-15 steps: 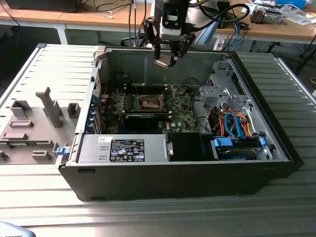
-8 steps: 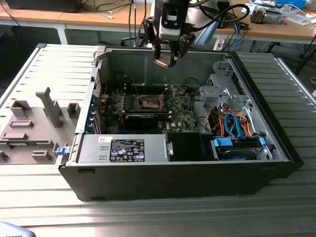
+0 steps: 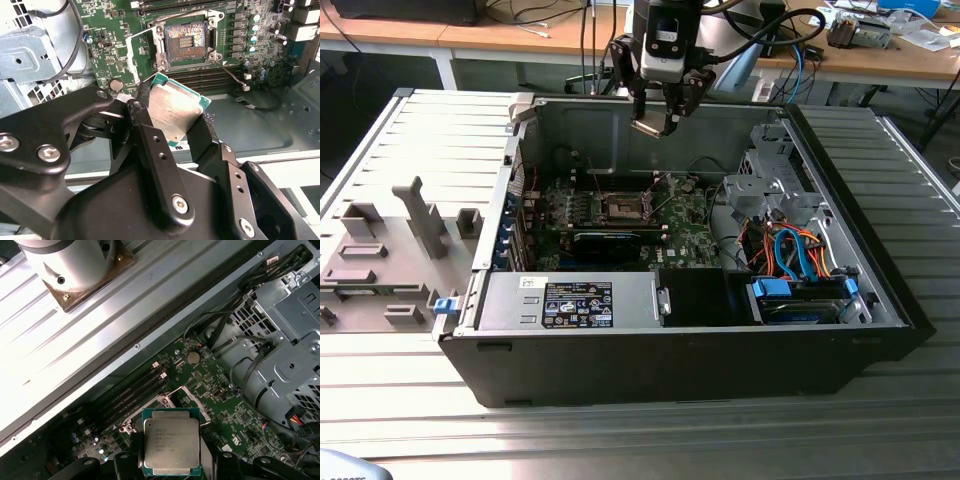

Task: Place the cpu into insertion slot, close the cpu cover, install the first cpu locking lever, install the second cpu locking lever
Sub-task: 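Place the cpu into insertion slot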

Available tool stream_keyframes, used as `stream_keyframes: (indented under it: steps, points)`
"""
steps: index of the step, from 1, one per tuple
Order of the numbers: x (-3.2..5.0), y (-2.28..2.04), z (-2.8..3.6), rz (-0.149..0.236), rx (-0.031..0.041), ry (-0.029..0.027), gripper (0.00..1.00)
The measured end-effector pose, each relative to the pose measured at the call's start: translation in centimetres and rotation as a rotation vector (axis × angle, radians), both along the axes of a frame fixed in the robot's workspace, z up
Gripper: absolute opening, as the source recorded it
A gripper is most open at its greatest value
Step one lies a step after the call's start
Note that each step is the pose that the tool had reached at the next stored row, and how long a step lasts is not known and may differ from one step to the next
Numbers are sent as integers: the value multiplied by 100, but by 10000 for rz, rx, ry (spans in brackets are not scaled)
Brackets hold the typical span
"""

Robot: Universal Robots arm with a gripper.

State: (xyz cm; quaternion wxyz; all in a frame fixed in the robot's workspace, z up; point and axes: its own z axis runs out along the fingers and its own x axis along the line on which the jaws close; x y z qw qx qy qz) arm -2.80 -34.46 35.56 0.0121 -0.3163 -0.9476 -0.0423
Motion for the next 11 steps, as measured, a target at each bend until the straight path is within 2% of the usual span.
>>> stream_keyframes:
  steps: [11]
  points:
    - [0, 0, 0, -192, 0, 0, 55]
